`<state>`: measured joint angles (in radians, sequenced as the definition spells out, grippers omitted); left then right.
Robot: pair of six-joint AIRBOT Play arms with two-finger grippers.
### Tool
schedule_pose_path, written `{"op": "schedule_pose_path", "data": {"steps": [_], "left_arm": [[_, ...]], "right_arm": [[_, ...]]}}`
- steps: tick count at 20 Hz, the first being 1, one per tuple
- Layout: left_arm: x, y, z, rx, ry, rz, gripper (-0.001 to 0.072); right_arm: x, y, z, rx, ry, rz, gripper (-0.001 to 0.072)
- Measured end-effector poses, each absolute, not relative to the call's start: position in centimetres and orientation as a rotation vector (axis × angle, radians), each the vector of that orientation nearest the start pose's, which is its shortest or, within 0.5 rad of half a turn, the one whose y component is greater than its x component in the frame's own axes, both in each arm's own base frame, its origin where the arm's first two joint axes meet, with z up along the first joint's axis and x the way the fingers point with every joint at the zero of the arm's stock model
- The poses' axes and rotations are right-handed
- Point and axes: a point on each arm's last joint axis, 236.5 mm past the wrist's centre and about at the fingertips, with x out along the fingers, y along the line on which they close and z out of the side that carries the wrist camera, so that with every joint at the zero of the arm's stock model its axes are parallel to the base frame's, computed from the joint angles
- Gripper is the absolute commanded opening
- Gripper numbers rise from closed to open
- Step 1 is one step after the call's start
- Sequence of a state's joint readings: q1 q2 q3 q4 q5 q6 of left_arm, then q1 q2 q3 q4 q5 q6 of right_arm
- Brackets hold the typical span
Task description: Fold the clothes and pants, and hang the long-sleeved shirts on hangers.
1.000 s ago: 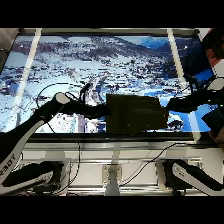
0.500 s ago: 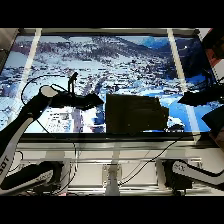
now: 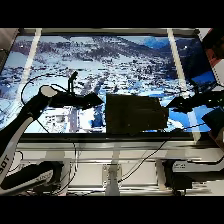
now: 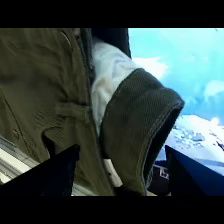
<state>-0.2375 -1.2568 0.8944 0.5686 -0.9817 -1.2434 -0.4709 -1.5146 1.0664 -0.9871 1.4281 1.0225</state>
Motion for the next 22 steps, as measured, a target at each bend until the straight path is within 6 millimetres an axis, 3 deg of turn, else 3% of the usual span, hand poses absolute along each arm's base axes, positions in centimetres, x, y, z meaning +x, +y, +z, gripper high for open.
{"op": "schedule_pose_path", "data": {"steps": [5,12,15,16,17,18,20,21,22], "left_arm": [[32.7,-24.9,2.1,-0.607,1.217,-0.711,0.0608],[32.7,-24.9,2.1,-0.607,1.217,-0.711,0.0608],[32.7,-25.0,2.1,-0.608,1.218,-0.711,0.0608],[32.7,-24.9,2.1,-0.607,1.218,-0.711,0.0608],[32.7,-25.0,2.1,-0.607,1.217,-0.711,0.0608],[32.7,-24.9,2.1,-0.607,1.218,-0.711,0.0600],[32.7,-24.9,2.1,-0.606,1.217,-0.712,0.0467],[32.7,-24.9,2.1,-0.600,1.214,-0.715,0.0297],[32.7,-24.9,2.1,-0.591,1.209,-0.722,0.0067]], "right_arm": [[31.2,0.7,-8.4,0.542,1.561,0.457,0.0617],[31.7,3.2,-10.3,0.492,1.564,0.447,0.0601],[32.0,5.5,-11.4,0.546,1.568,0.433,0.0407],[31.9,6.4,-11.7,0.547,1.573,0.442,0.0269],[31.9,7.2,-11.9,0.546,1.579,0.449,0.0051],[31.9,8.1,-11.9,0.549,1.582,0.463,0.0042],[32.3,10.0,-11.8,0.549,1.570,0.492,0.0042],[32.6,10.6,-11.6,0.534,1.561,0.505,0.0042],[33.1,11.1,-11.3,0.524,1.548,0.517,0.0042]]}}
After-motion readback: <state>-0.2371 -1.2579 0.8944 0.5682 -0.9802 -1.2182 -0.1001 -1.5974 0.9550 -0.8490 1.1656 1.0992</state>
